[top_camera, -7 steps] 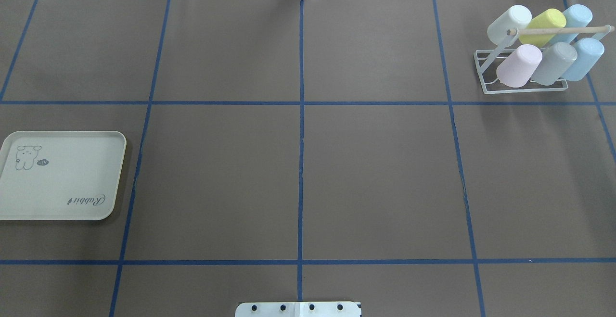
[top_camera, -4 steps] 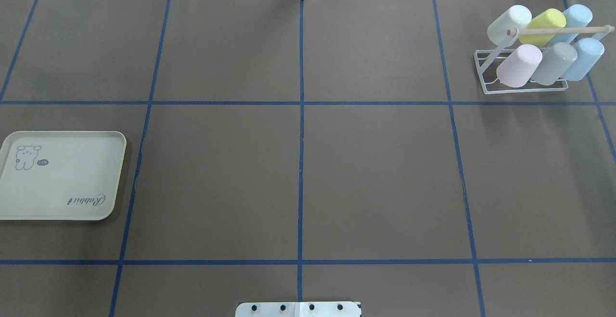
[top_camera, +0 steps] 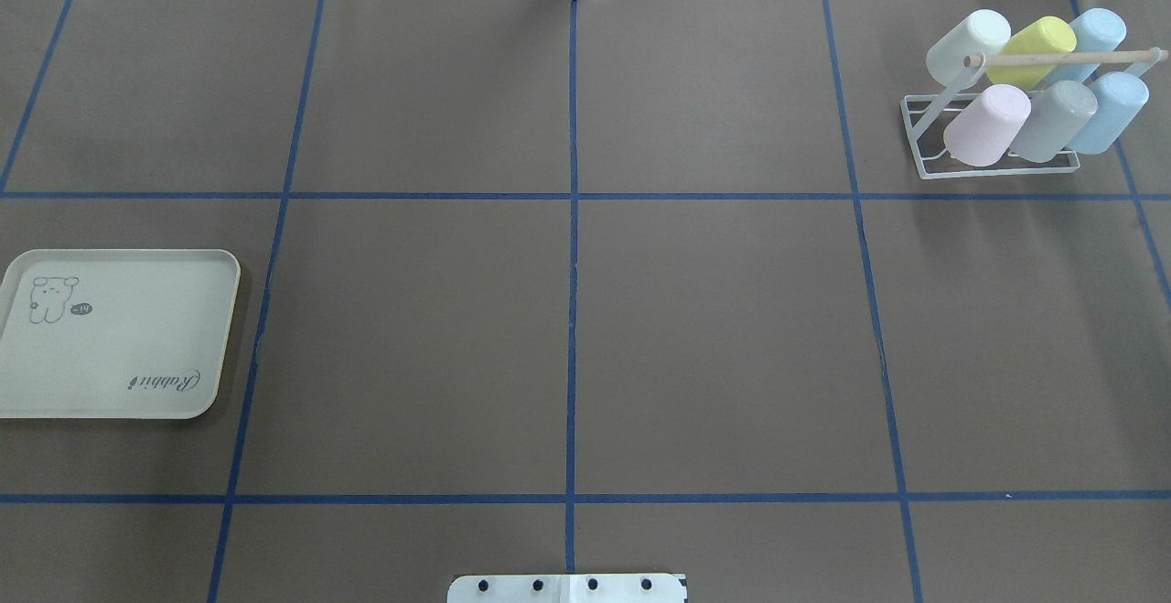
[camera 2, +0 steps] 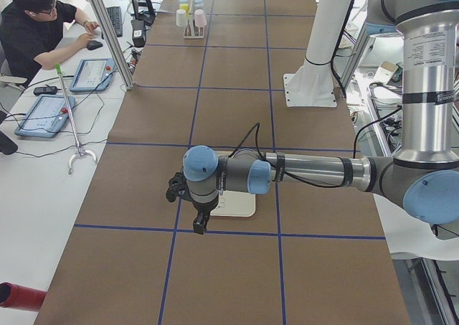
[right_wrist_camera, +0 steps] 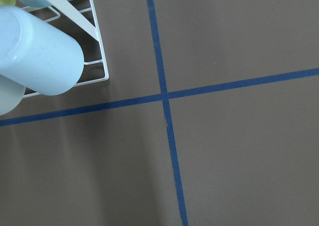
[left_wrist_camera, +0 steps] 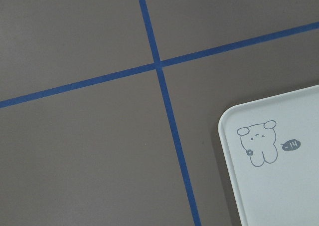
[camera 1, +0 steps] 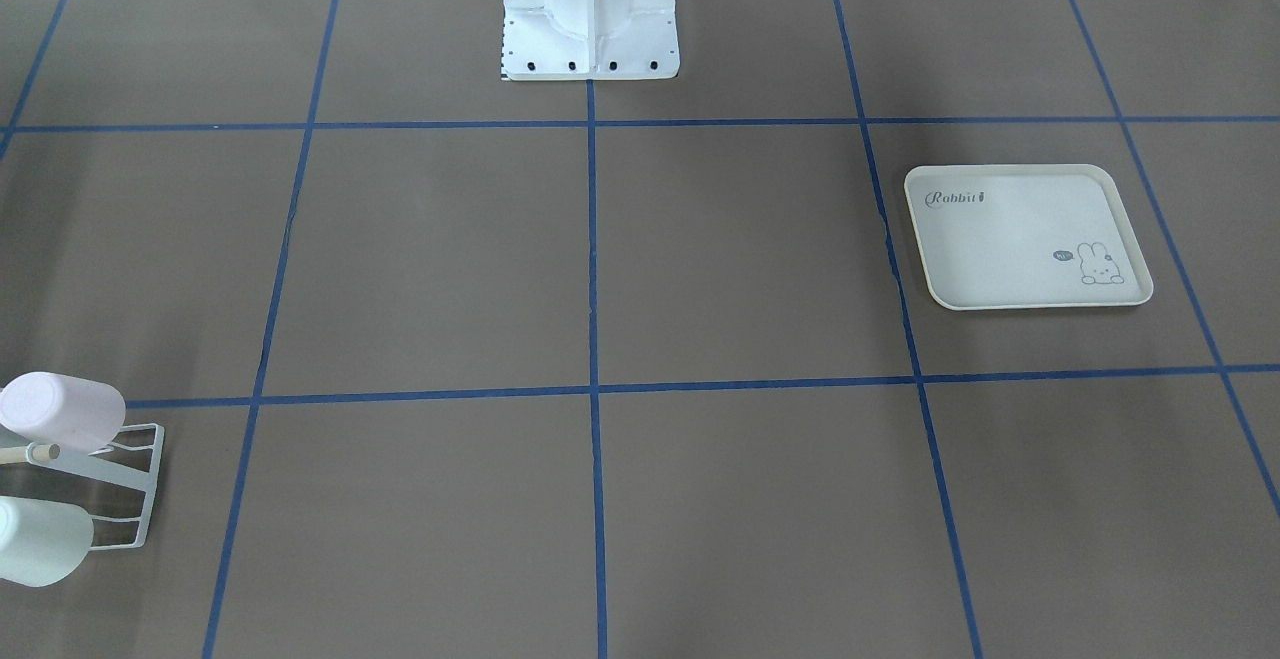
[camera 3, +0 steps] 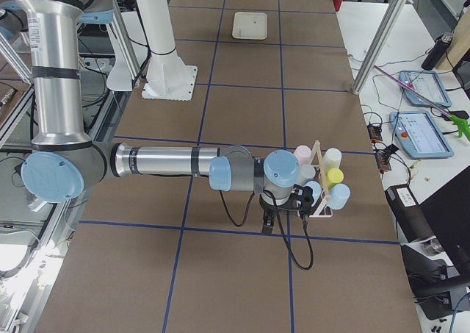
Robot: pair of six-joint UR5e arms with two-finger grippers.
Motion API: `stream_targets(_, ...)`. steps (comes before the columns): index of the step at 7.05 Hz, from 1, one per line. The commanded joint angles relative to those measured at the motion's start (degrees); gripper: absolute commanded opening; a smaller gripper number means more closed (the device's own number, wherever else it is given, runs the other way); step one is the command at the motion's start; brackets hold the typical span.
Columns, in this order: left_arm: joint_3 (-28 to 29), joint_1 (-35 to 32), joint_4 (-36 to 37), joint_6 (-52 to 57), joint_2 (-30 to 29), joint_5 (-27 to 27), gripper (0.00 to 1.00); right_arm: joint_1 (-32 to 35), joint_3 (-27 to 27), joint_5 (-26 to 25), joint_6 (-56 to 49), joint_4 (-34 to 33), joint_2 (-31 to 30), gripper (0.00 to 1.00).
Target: Transfer IKEA cup to right arm and place on rack
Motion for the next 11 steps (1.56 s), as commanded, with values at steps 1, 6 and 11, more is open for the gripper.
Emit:
stream_targets(1,0.04,-0.01,-0.13,-0.09,-0.05,0.09,1.0,0.0,-0.01,0.0,0.0,0.0,0.07,1.0)
stream_targets(6,-0.22,-0.01,-0.13,-0.79,-0.05,0.09,1.0,0.0,-0.01,-0.44,5.75,0.09,0.51,1.0)
stream_targets(11,-0.22,-0.01,-0.22,-5.84,-0.31,-0.09,1.0,0.0,-0.01,-0.18,2.13,1.67,0.07,1.0)
